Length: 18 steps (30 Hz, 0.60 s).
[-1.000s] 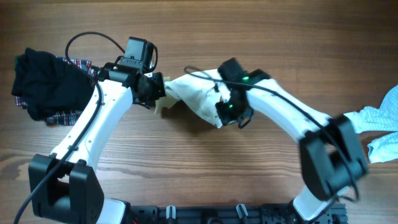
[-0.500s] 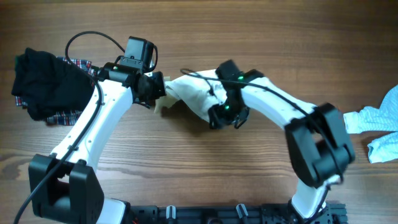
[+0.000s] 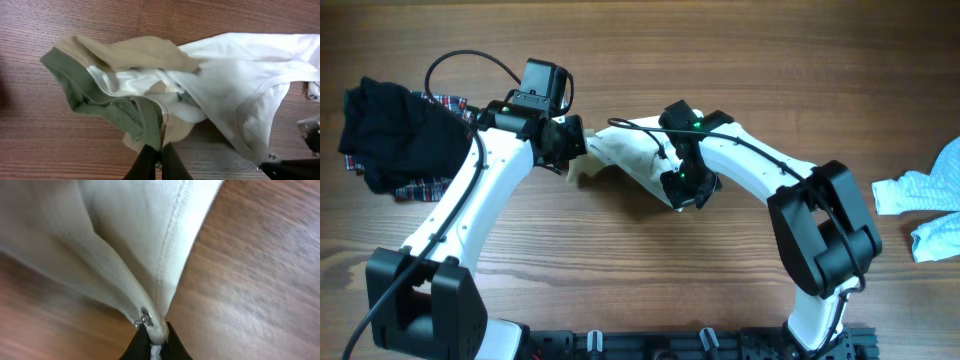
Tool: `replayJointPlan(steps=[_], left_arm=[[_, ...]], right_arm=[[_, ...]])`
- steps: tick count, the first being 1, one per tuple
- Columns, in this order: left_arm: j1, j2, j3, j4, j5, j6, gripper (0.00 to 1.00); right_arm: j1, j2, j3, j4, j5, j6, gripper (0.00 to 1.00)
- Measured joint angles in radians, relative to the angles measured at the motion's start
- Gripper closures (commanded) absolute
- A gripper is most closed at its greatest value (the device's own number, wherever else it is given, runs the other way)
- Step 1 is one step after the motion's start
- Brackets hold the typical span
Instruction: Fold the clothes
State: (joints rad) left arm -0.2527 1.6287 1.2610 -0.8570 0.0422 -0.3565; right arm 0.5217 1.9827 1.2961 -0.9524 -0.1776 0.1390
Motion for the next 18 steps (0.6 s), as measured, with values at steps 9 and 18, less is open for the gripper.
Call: replayJointPlan(steps=[9,18], left_arm=[[0.0,0.0,0.0,-0.016,0.0,0.014,0.96],[0.0,0.0,0.0,-0.026,0.0,0.015,0.96]], right_arm=[[-0.295,-0.204,0.053,0.258,-0.067,0.019,0.96],[-0.329,-0.203,0.05,0.618,-0.127,0.085,0.96]])
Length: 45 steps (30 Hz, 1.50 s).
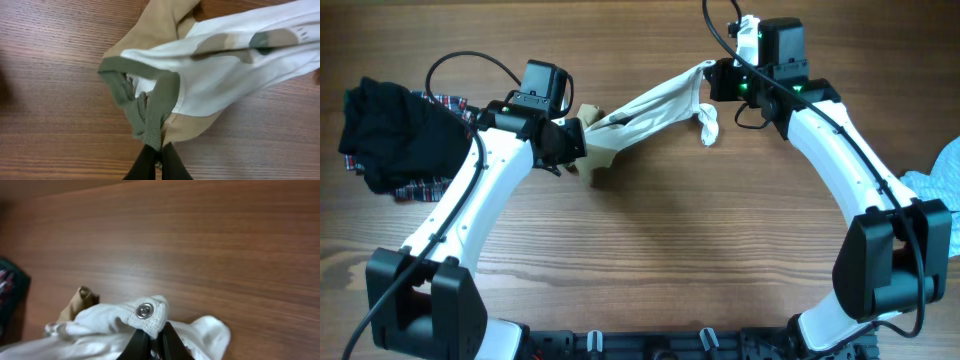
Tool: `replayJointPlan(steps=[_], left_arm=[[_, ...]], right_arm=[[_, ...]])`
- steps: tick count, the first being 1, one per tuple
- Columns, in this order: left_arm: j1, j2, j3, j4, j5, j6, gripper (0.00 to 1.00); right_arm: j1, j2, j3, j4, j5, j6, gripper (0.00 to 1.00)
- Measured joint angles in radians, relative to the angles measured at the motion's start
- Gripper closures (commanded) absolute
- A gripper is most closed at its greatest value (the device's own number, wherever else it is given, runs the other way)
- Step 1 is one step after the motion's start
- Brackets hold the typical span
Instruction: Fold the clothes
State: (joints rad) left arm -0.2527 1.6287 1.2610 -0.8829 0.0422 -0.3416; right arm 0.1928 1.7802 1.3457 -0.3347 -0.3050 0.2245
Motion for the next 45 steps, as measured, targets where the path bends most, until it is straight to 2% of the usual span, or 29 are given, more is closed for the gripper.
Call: replayJointPlan(steps=[5,6,7,9,13,15,19,21,23,29,30,39,42,45], left_arm=[[0.0,0.0,0.0,-0.048,0.0,0.014,0.96],[0.0,0.0,0.0,-0.059,0.0,0.019,0.96],[0.0,0.0,0.0,-0.064,0.0,0.023,0.96],[0.0,-0.016,0.0,-0.06,0.008,0.029,0.96],[0.0,-0.101,0.0,-0.049,0.035,0.052,0.96],[0.0,-0.112,0.0,-0.048,0.039,0.052,0.96],[0.0,-0.112,0.0,-0.048,0.039,0.052,0.96],[0.0,-0.112,0.0,-0.049,0.039,0.052,0.96],[0.0,-0.112,0.0,-0.05,0.039,0.052,0.96],[0.0,-0.112,0.0,-0.052,0.039,0.053,0.96],[0.0,-0.112,0.0,-0.052,0.039,0.053,0.96],[0.0,-0.112,0.0,-0.047,0.039,0.053,0.96],[0.0,-0.112,0.0,-0.045,0.039,0.053,0.96],[0.0,-0.112,0.0,-0.045,0.039,0.053,0.96]], right_arm=[[-0.037,0.0,0.0,-0.02,0.074,-0.002,0.95],[-0.051,0.0,0.0,-0.046,0.074,-0.012,0.65],[-0.058,0.0,0.0,-0.06,0.074,-0.023,0.43],[-0.059,0.0,0.0,-0.1,0.073,-0.052,0.37],[-0.057,0.0,0.0,-0.189,0.013,-0.074,0.36],[-0.031,0.0,-0.002,-0.269,-0.01,-0.077,0.39],[0.112,0.0,-0.052,-0.36,-0.021,-0.099,0.44],[0.174,0.0,-0.103,-0.309,-0.023,-0.1,0.54],[0.205,0.006,-0.164,-0.27,-0.01,-0.102,0.56],[0.203,0.157,-0.179,-0.114,0.032,-0.119,0.54],[0.203,0.171,-0.178,-0.093,0.034,-0.124,0.49],[0.203,0.174,-0.179,0.018,0.13,-0.137,0.39],[0.203,0.174,-0.179,0.055,0.134,-0.139,0.4],[0.203,0.177,-0.179,0.06,0.134,-0.141,0.48]])
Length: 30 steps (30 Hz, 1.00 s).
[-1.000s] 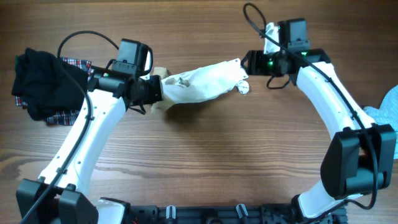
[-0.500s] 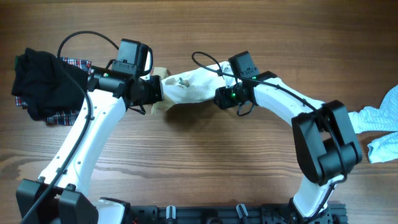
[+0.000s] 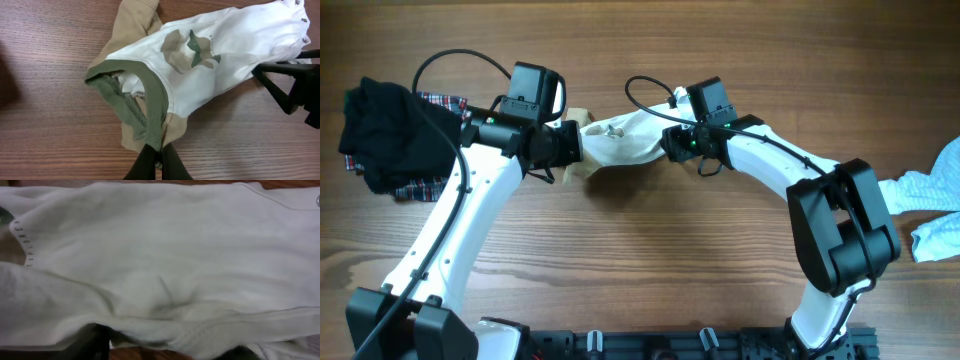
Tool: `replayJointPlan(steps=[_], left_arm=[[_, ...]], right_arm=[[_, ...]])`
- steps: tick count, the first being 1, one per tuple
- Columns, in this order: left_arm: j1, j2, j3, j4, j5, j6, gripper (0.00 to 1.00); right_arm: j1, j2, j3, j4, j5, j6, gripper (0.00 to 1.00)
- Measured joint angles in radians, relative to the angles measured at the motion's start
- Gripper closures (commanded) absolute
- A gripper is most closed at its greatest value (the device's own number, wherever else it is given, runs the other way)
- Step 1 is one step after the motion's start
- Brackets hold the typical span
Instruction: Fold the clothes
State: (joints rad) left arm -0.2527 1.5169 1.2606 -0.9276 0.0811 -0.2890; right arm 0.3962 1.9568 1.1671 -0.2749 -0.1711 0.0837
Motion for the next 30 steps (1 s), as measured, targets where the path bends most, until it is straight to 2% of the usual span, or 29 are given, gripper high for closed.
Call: replayJointPlan(steps=[3,5,6,7,12,19,23,27,30], left_arm=[[0.0,0.0,0.0,0.0,0.015,0.0,0.96],[0.0,0.0,0.0,0.0,0.019,0.0,0.96],[0.0,0.0,0.0,0.0,0.022,0.0,0.96],[0.0,0.0,0.0,0.0,0.022,0.0,0.96],[0.0,0.0,0.0,0.0,0.022,0.0,0.96],[0.0,0.0,0.0,0.0,0.022,0.0,0.96],[0.0,0.0,0.0,-0.015,0.023,0.0,0.96],[0.0,0.0,0.0,-0.034,0.034,0.007,0.96],[0.0,0.0,0.0,0.041,0.104,0.009,0.96]], right_arm=[[0.0,0.021,0.0,0.002,0.0,-0.004,0.59],[-0.003,0.021,0.0,0.0,-0.01,-0.028,0.75],[-0.003,0.021,0.0,0.0,-0.015,-0.036,0.91],[-0.003,0.021,0.0,-0.002,-0.02,-0.052,0.96],[-0.005,0.005,0.008,-0.125,-0.038,-0.055,0.96],[-0.074,-0.32,0.008,-0.449,0.013,-0.055,0.96],[-0.076,-0.359,0.01,-0.599,0.024,-0.055,0.96],[-0.076,-0.359,0.01,-0.621,0.023,-0.063,0.96],[-0.076,-0.359,0.01,-0.517,0.024,-0.063,0.96]])
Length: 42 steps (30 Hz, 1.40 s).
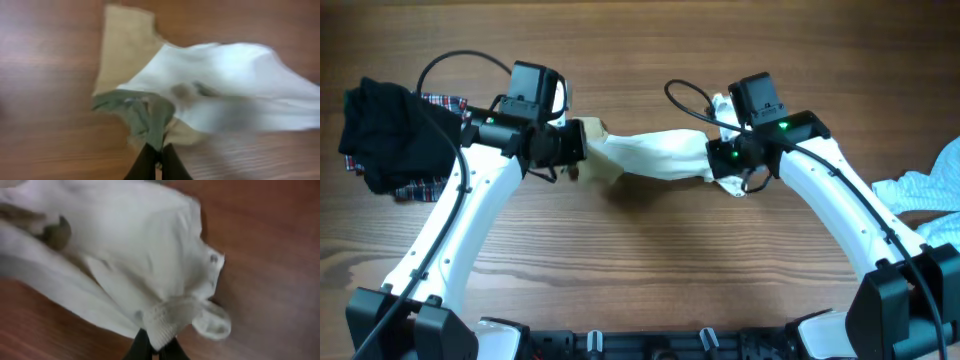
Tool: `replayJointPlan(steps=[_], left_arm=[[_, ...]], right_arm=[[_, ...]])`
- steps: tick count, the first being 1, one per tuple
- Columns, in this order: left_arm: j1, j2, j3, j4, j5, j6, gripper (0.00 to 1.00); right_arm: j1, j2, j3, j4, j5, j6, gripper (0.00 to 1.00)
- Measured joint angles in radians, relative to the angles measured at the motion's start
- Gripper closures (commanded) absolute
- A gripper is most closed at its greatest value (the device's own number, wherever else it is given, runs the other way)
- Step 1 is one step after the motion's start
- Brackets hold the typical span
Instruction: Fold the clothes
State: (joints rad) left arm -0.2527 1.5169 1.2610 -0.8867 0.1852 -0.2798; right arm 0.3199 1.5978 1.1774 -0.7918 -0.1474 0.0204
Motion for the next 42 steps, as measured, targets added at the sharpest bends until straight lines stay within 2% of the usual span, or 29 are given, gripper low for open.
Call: replayJointPlan(steps=[4,9,11,16,19,25,32,34,39,40,41,42], left_arm=[[0.001,0.0,0.043,0.241,0.108,0.005,0.96],[0.01,-0.004,0.083,0.331,0.119,0.005,0.96],[0.035,-0.004,0.092,0.442,0.113,0.006,0.96],[0.071,-0.004,0.144,0.634,0.139,0.009,0.96],[0.071,-0.004,0.148,0.636,0.166,0.008,0.96],[0.071,-0.004,0.149,0.537,0.202,0.011,0.96],[0.072,0.107,0.159,0.676,0.195,0.016,0.96],[0.072,0.145,0.16,0.656,0.204,0.016,0.96],[0.072,0.157,0.166,0.304,0.229,0.021,0.96],[0.072,0.157,0.167,0.229,0.231,0.024,0.91],[0.072,0.157,0.169,0.157,0.232,0.026,0.75],[0.072,0.157,0.169,0.063,0.232,0.031,0.56]], right_arm=[[-0.003,-0.001,0.064,0.104,0.031,0.0,0.96],[-0.018,-0.006,0.134,0.106,0.083,0.001,0.96],[-0.019,-0.006,0.142,0.15,0.159,0.001,0.96],[-0.093,-0.007,0.201,0.221,0.19,0.001,0.96],[-0.103,-0.007,0.202,0.225,0.19,0.001,0.96],[-0.108,-0.007,0.202,0.232,0.178,0.001,0.96],[-0.108,-0.007,0.202,0.321,0.174,0.039,0.96],[-0.108,-0.007,0.203,0.287,0.161,0.042,0.96],[-0.109,-0.006,0.209,-0.136,-0.014,0.092,0.95],[-0.109,-0.006,0.208,-0.175,-0.037,0.092,0.88],[-0.109,-0.006,0.21,-0.237,-0.067,0.087,0.74],[-0.109,-0.006,0.21,-0.292,-0.094,0.074,0.7]])
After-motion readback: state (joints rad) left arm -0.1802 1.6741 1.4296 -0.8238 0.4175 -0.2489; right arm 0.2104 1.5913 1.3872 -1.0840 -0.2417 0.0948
